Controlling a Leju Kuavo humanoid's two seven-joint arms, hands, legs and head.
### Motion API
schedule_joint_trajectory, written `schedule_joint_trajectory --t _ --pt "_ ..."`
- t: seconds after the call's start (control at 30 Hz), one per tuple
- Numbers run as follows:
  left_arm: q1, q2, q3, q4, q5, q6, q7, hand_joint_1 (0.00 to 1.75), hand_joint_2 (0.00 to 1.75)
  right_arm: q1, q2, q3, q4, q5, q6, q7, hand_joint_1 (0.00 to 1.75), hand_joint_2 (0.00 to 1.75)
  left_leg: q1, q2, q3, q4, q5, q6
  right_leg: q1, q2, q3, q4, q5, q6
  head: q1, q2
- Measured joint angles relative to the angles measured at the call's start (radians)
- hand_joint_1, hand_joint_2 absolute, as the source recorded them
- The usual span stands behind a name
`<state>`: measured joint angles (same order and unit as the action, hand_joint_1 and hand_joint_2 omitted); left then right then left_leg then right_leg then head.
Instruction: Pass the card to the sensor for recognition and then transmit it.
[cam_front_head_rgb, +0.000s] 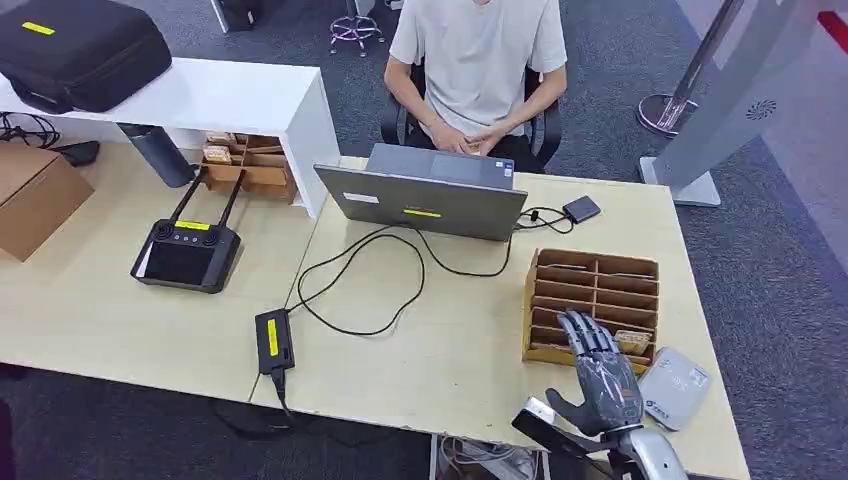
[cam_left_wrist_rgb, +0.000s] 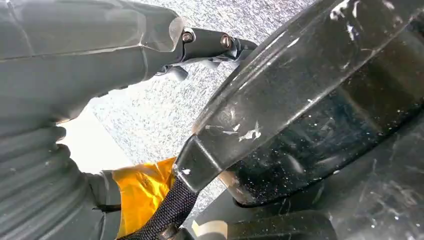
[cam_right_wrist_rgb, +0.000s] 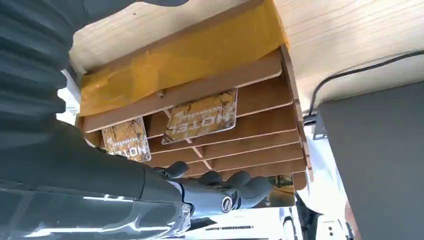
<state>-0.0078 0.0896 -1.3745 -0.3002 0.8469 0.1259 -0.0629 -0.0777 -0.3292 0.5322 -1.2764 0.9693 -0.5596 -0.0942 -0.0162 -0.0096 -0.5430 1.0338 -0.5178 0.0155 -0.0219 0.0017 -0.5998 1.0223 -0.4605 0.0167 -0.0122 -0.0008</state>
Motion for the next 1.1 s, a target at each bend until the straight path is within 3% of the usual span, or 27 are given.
schedule_joint_trajectory --t 0.4,0.57,0.67,0.87,0.93,1.1 --pt "0.001 0.001 0.0 0.0 0.007 0.0 -0.002 0.0 1.75 0.003 0.0 -0.005 0.006 -0.013 -0.006 -0.003 1.75 1.75 0.0 0.0 0.0 0.0 0.0 0.0 0.0 0.0 0.0 0.0 0.0 0.0 0.0 0.0" --pt "0.002 0.001 0.0 0.0 0.019 0.002 -0.003 0.0 1.75 0.003 0.0 -0.029 0.005 -0.025 -0.006 -0.009 1.61 1.75 0.0 0.0 0.0 0.0 0.0 0.0 0.0 0.0 0.0 0.0 0.0 0.0 0.0 0.0" --pt "0.002 0.001 0.0 0.0 0.024 0.003 -0.003 0.0 1.75 0.007 0.0 -0.04 0.005 -0.026 -0.006 -0.014 1.4 1.75 0.0 0.0 0.0 0.0 0.0 0.0 0.0 0.0 0.0 0.0 0.0 0.0 0.0 0.0" --pt "0.003 0.001 -0.001 0.0 0.033 0.003 -0.006 0.0 1.75 0.01 0.0 -0.051 0.005 -0.037 -0.004 -0.022 1.36 1.75 0.0 0.0 0.0 0.0 0.0 0.0 0.0 0.0 0.0 0.0 0.0 0.0 0.0 0.0" --pt "0.003 0.001 -0.001 0.0 0.034 0.003 -0.006 0.0 1.75 0.01 0.0 -0.052 0.005 -0.037 -0.005 -0.022 1.17 1.75 0.0 0.0 0.0 0.0 0.0 0.0 0.0 0.0 0.0 0.0 0.0 0.0 0.0 0.0" --pt "0.004 0.001 -0.002 0.0 0.034 0.01 -0.012 0.0 1.75 0.013 0.0 -0.053 0.0 -0.042 -0.006 -0.024 1.15 1.75 0.0 0.0 0.0 0.0 0.0 0.0 0.0 0.0 0.0 0.0 0.0 0.0 0.0 0.0"
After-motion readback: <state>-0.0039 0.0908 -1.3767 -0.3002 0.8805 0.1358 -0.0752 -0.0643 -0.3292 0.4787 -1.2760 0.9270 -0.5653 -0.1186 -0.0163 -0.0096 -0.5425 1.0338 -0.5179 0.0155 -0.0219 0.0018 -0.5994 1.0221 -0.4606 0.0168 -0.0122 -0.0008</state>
